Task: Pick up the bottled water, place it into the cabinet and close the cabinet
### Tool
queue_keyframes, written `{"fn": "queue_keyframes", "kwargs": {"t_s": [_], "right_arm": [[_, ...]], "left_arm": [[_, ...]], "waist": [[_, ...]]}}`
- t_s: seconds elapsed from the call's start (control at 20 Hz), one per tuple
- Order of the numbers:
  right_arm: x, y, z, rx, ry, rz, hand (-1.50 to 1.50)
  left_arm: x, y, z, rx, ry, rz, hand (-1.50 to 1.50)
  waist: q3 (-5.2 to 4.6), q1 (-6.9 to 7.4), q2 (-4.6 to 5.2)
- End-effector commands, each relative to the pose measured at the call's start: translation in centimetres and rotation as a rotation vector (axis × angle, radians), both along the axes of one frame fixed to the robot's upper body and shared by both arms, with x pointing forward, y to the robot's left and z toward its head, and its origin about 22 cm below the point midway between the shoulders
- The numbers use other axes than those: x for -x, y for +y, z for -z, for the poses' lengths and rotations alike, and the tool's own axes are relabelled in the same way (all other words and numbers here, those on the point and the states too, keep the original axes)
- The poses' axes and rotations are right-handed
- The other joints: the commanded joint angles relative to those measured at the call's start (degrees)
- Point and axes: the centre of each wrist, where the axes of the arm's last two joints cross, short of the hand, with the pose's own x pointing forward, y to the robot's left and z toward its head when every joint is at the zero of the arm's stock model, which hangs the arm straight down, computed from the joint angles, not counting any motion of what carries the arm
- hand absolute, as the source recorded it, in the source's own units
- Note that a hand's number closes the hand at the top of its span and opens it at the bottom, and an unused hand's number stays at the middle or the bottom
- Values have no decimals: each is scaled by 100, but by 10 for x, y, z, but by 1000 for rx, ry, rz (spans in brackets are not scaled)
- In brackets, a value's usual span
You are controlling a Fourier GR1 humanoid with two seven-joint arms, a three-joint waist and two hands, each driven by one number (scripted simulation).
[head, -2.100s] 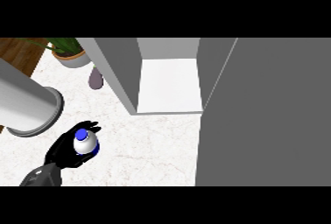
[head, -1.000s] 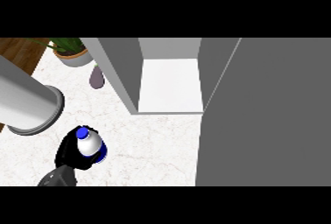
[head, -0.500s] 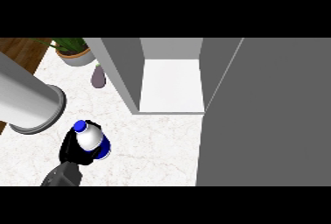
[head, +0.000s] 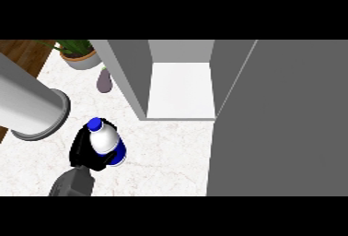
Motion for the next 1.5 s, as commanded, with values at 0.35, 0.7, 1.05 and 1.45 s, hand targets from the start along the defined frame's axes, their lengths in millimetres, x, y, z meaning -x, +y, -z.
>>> {"fn": "queue_keyframes", "kwargs": {"t_s": [0.35, 0.7, 1.05, 1.45], "right_arm": [[5, -3, -5, -2, 18, -21, -150], [-6, 4, -15, -27, 20, -10, -150], [-6, -7, -5, -14, 19, -24, -150], [-4, 10, -9, -34, 3, -64, -150]], "left_arm": [[-21, -67, -89, -62, -86, 25, 150], [-50, -129, -142, -122, -88, 27, 150], [-76, -168, -152, -296, -168, -30, 150], [-107, -178, -183, -413, -178, -121, 150]], "waist": [[-2, -43, 7], [-4, -68, 17], [-3, -155, 36], [-4, -312, 78]]}}
